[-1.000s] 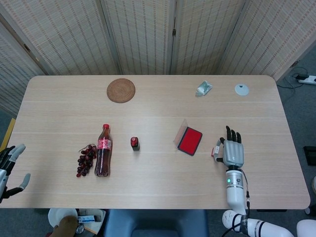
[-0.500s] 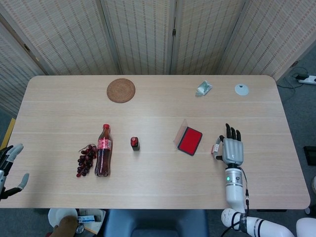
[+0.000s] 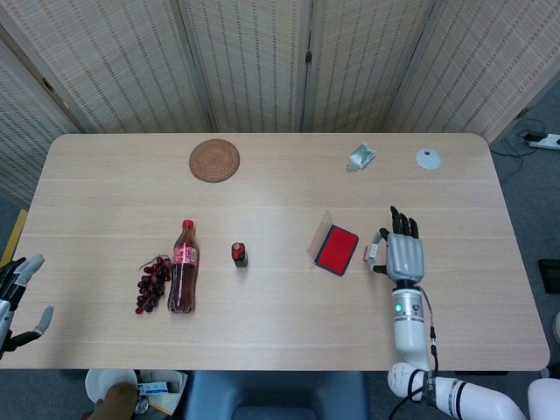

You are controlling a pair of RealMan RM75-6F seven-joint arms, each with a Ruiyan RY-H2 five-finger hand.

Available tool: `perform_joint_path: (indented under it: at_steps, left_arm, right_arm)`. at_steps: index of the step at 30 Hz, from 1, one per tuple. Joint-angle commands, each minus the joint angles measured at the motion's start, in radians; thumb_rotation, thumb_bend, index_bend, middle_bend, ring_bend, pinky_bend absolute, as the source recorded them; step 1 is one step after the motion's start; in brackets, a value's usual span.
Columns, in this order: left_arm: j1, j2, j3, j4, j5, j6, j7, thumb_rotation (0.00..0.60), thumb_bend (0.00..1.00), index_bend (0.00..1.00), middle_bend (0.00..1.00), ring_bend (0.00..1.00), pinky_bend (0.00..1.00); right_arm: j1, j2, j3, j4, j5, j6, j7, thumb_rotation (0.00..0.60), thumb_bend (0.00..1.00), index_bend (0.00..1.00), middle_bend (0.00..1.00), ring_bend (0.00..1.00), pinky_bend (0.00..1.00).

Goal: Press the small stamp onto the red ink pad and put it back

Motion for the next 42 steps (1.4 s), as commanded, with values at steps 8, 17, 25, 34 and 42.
perform_joint_path:
  at_steps: [8, 17, 25, 34, 42]
  left_arm:
    - [-0.005, 0.004, -0.004, 0.006, -0.017, -0.016, -0.030, 0.600, 0.43, 0.00, 0.00, 0.00, 0.00]
    - [-0.003, 0.007, -0.007, 0.014, -0.021, -0.012, -0.050, 0.600, 0.43, 0.00, 0.00, 0.00, 0.00]
    - [0.001, 0.008, -0.005, 0.012, -0.010, 0.003, -0.048, 0.600, 0.43, 0.00, 0.00, 0.00, 0.00]
    - [0.004, 0.009, -0.006, 0.013, -0.009, 0.012, -0.055, 0.600, 0.43, 0.00, 0.00, 0.00, 0.00]
    - [0.006, 0.011, -0.008, 0.011, -0.010, 0.017, -0.057, 0.600, 0.43, 0.00, 0.00, 0.00, 0.00]
  right_arm:
    - [0.088, -0.073, 0.068, 0.085, 0.107, -0.098, 0.037, 0.600, 0.19, 0.57, 0.00, 0.00, 0.00]
    - [0.124, -0.096, 0.072, 0.131, 0.128, -0.108, 0.048, 0.600, 0.19, 0.57, 0.00, 0.00, 0.00]
    - [0.146, -0.118, 0.063, 0.177, 0.142, -0.121, 0.050, 0.600, 0.19, 0.58, 0.00, 0.00, 0.00]
    - [0.164, -0.134, 0.058, 0.212, 0.154, -0.129, 0.047, 0.600, 0.19, 0.58, 0.00, 0.00, 0.00]
    - [0.169, -0.138, 0.054, 0.222, 0.155, -0.125, 0.049, 0.600, 0.19, 0.59, 0.00, 0.00, 0.00]
